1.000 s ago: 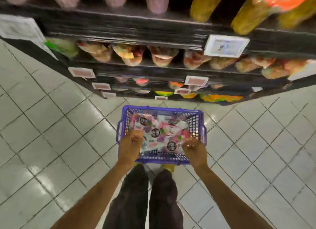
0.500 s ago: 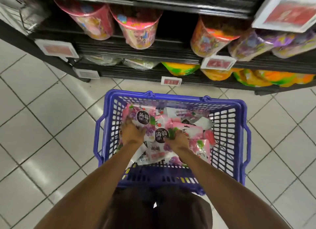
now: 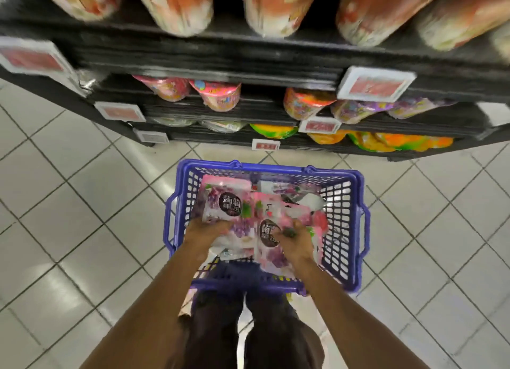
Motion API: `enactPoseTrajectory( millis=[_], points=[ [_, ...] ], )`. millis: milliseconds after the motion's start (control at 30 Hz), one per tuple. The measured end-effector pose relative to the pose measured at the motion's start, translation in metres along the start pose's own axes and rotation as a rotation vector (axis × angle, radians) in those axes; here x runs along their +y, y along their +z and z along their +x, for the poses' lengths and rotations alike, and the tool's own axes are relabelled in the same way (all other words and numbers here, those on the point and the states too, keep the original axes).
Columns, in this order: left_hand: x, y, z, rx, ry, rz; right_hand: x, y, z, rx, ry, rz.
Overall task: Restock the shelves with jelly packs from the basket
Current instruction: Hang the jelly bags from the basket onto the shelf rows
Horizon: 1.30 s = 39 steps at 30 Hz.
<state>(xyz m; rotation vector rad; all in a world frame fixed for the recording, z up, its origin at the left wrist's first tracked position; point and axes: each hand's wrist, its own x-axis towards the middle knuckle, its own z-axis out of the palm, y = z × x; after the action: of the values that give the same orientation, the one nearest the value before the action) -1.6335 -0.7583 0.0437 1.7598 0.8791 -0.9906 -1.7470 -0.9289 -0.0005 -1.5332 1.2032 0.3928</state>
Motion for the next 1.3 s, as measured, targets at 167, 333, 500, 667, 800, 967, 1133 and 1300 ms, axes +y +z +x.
enactPoseTrajectory(
  millis=[167, 333, 500, 667, 800, 967, 1133, 1300],
  points=[
    [0.037, -0.042, -0.126, -0.260, 0.090, -0.060, -0.072, -0.077, -0.092, 0.107, 0.068, 0.385],
    [0.097, -0.076, -0.253, -0.390, 0.224, -0.109, -0.170, -0.157, -0.205, -0.017, -0.075, 0.651],
    [0.170, -0.105, -0.358, -0.563, 0.335, -0.263, -0.249, -0.219, -0.305, -0.131, -0.264, 0.669],
    [0.236, -0.132, -0.450, -0.647, 0.523, -0.303, -0.317, -0.256, -0.399, -0.092, -0.491, 0.887],
    [0.283, -0.157, -0.524, -0.712, 0.797, -0.281, -0.366, -0.281, -0.460, -0.100, -0.632, 1.050],
    [0.331, -0.179, -0.613, -0.797, 1.068, -0.315, -0.428, -0.323, -0.522, -0.027, -0.807, 1.030],
    [0.364, -0.191, -0.681, -0.754, 1.337, -0.288, -0.484, -0.368, -0.580, 0.033, -1.121, 0.930],
    [0.394, -0.192, -0.725, -0.663, 1.473, -0.380, -0.530, -0.408, -0.623, 0.199, -1.297, 0.845]
  ],
)
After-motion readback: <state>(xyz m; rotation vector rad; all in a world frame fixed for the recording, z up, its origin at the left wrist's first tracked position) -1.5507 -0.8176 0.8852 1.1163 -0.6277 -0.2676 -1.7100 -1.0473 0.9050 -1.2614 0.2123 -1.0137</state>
